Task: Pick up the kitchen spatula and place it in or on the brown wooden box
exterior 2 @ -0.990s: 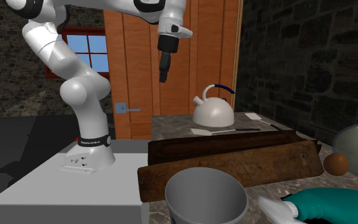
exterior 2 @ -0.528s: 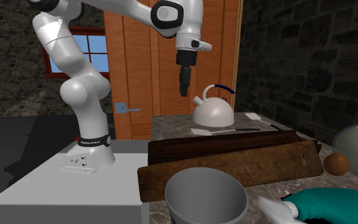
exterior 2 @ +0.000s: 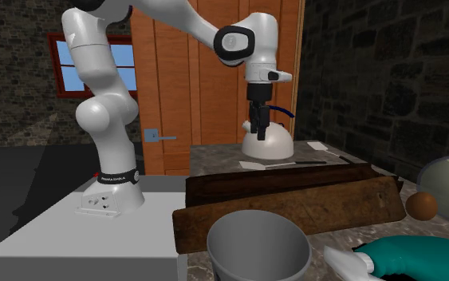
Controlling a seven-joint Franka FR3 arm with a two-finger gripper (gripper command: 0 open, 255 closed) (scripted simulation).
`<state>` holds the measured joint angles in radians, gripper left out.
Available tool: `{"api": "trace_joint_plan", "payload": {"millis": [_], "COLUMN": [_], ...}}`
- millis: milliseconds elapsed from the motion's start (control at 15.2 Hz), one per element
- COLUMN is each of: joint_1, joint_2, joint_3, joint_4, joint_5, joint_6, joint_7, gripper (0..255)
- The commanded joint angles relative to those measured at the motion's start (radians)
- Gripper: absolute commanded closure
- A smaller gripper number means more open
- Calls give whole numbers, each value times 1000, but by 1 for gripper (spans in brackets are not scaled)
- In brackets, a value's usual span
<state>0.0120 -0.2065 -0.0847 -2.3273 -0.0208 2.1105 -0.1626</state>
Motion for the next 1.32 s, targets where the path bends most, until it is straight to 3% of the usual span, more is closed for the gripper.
{"api": "trace_joint_plan", "payload": {"millis": [0,396,858,1254], "joint_1": [4,7,7,8], "joint_2": [75,269,327,333], "joint_3": [-2,-5,-3,-5], "joint_4": [45,176,148,146], "joint_5": [11,47,56,57], "joint_6": [52,167,254,261], "joint_7": [-15,-65,-71,-72], "gripper": [0,0,0,0]}}
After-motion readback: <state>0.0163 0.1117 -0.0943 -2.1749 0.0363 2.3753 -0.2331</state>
